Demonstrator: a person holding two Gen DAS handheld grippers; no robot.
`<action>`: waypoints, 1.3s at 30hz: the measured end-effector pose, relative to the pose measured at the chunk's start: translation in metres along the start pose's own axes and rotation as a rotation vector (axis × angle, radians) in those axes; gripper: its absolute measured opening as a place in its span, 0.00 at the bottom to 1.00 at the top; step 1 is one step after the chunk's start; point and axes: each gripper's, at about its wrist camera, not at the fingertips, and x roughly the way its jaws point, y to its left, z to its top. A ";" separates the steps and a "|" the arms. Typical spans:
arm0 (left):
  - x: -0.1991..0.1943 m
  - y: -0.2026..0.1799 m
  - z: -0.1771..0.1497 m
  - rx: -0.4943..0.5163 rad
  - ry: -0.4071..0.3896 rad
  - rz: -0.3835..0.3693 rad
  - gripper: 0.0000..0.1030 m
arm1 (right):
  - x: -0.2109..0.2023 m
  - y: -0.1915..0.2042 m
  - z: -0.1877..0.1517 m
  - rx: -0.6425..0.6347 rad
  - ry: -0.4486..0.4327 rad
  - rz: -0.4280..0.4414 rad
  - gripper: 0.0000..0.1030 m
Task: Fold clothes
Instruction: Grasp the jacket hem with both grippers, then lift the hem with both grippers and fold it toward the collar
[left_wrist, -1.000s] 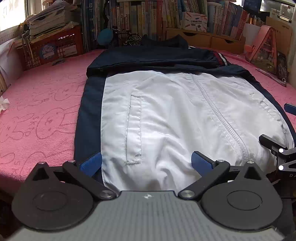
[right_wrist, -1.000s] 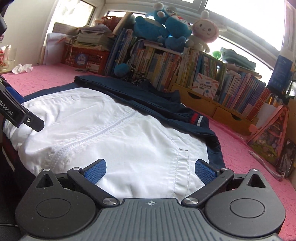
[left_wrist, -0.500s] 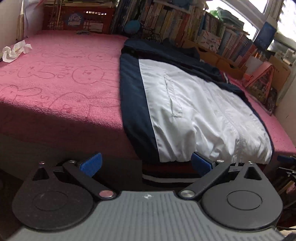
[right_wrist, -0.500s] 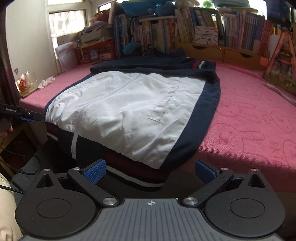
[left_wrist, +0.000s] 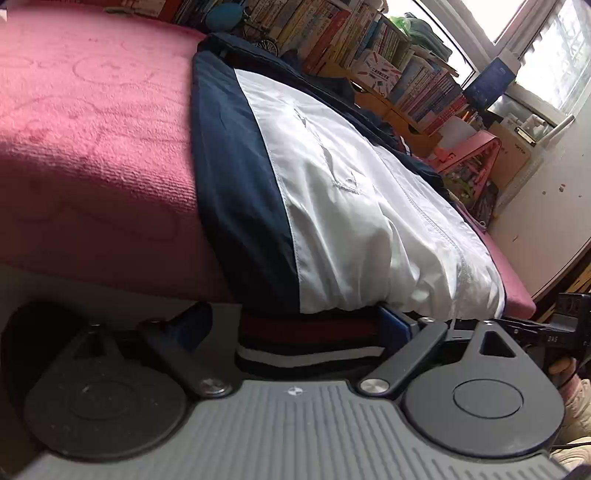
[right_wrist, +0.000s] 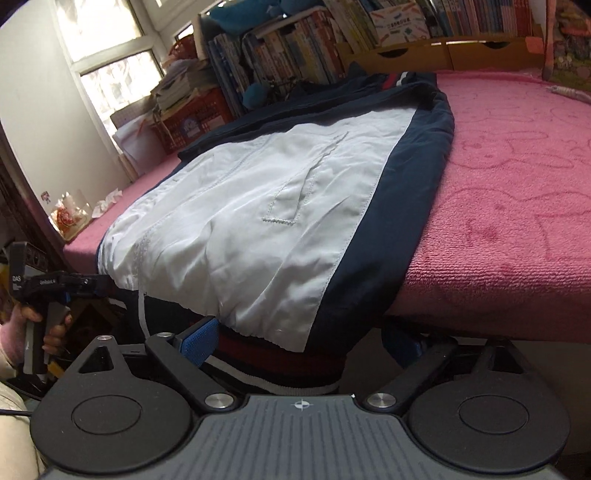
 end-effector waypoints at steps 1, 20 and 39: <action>-0.001 -0.002 0.000 -0.012 0.015 -0.015 0.59 | 0.002 -0.002 0.001 0.048 0.020 0.040 0.65; 0.027 -0.075 0.098 0.299 -0.113 -0.004 0.43 | 0.055 0.007 0.127 0.074 -0.120 -0.096 0.54; 0.060 -0.091 0.072 0.517 -0.092 0.129 0.58 | -0.024 0.067 0.062 -0.802 -0.062 -0.284 1.00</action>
